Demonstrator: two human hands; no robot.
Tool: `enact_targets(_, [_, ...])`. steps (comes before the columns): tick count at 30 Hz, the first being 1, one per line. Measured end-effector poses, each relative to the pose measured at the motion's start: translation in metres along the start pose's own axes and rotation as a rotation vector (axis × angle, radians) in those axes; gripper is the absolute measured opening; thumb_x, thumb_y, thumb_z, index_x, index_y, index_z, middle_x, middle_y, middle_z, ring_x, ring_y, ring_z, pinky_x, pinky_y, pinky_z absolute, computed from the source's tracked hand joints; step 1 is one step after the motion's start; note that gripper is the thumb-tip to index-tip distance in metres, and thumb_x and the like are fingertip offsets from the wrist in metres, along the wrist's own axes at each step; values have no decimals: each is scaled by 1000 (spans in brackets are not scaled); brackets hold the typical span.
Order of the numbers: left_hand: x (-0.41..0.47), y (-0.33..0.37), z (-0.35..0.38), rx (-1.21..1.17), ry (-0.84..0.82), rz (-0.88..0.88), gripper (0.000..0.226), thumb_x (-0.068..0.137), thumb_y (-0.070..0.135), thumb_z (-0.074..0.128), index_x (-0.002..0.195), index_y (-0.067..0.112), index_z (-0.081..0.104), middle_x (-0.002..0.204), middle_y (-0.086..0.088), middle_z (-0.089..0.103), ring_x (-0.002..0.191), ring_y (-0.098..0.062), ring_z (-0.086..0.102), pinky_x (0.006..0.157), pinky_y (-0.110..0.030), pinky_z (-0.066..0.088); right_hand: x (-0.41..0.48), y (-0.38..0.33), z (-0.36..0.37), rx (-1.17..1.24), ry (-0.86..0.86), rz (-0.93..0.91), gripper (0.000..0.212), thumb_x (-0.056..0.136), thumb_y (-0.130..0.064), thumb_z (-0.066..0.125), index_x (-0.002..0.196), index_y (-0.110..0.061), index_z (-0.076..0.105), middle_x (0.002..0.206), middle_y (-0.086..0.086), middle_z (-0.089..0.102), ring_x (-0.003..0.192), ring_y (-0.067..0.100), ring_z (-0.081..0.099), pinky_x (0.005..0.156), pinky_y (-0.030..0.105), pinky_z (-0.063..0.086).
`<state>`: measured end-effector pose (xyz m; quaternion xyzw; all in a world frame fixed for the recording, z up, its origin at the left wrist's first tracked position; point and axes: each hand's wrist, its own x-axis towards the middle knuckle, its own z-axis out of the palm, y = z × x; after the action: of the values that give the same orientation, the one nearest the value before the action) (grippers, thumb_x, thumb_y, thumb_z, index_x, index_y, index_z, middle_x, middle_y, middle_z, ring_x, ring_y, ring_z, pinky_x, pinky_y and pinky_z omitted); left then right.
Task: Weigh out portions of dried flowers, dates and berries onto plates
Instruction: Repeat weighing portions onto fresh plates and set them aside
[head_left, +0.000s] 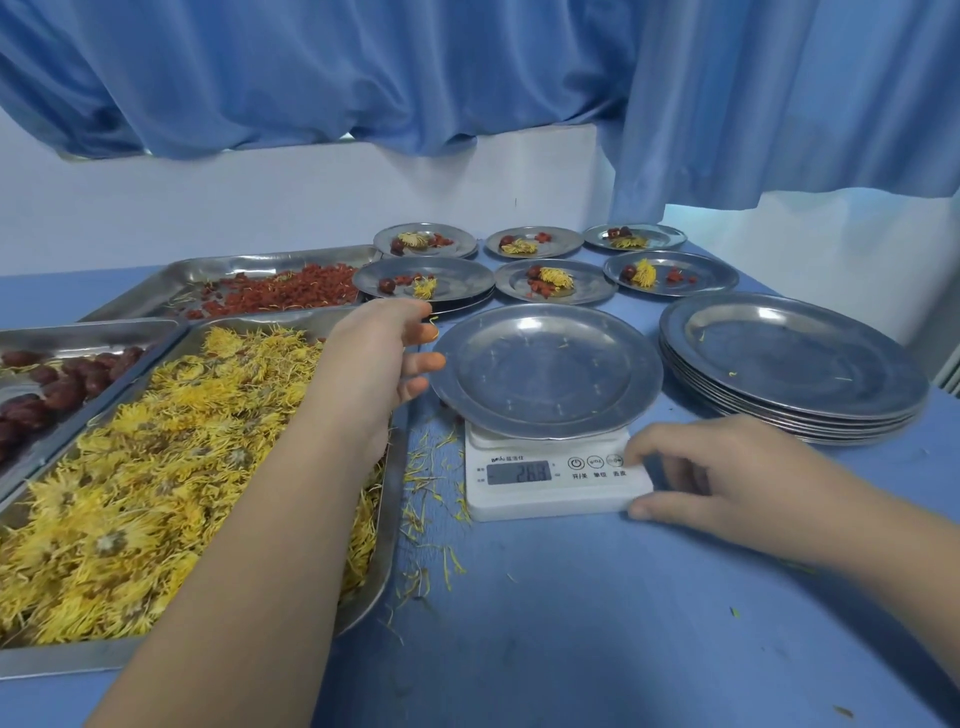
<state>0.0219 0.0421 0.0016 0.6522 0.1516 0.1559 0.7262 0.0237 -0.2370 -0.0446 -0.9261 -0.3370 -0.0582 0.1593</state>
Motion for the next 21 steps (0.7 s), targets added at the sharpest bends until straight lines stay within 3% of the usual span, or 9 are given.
enact_targets(7, [1, -2, -2, 12, 1, 8, 25, 92, 25, 59, 114, 13, 64, 79, 4, 63, 59, -13, 59, 56, -25, 44, 2, -8, 9, -24, 1, 36, 48, 69, -75, 47, 104, -42, 48, 63, -17, 54, 60, -1, 49, 57, 29, 46])
enact_targets(11, [1, -2, -1, 35, 4, 8, 25, 92, 25, 59, 114, 14, 64, 80, 3, 64, 60, -13, 59, 55, -24, 44, 2, -17, 13, -26, 17, 86, 38, 72, -74, 43, 91, -42, 44, 72, -30, 53, 62, -2, 49, 46, 19, 27])
enact_targets(15, [0, -1, 1, 59, -3, 2, 26, 94, 24, 58, 117, 12, 63, 83, 1, 62, 63, -15, 58, 56, -24, 43, 4, -19, 16, -100, 38, 60, 47, 70, -77, 38, 84, -33, 42, 60, -12, 51, 59, 1, 47, 44, 22, 25])
enact_targets(21, [0, 2, 6, 104, 15, -29, 24, 94, 23, 59, 115, 12, 64, 83, 1, 63, 61, -14, 57, 56, -24, 43, 3, -17, 18, -100, 121, 49, 43, 73, -74, 38, 85, -36, 53, 53, -14, 48, 54, -2, 45, 45, 22, 26])
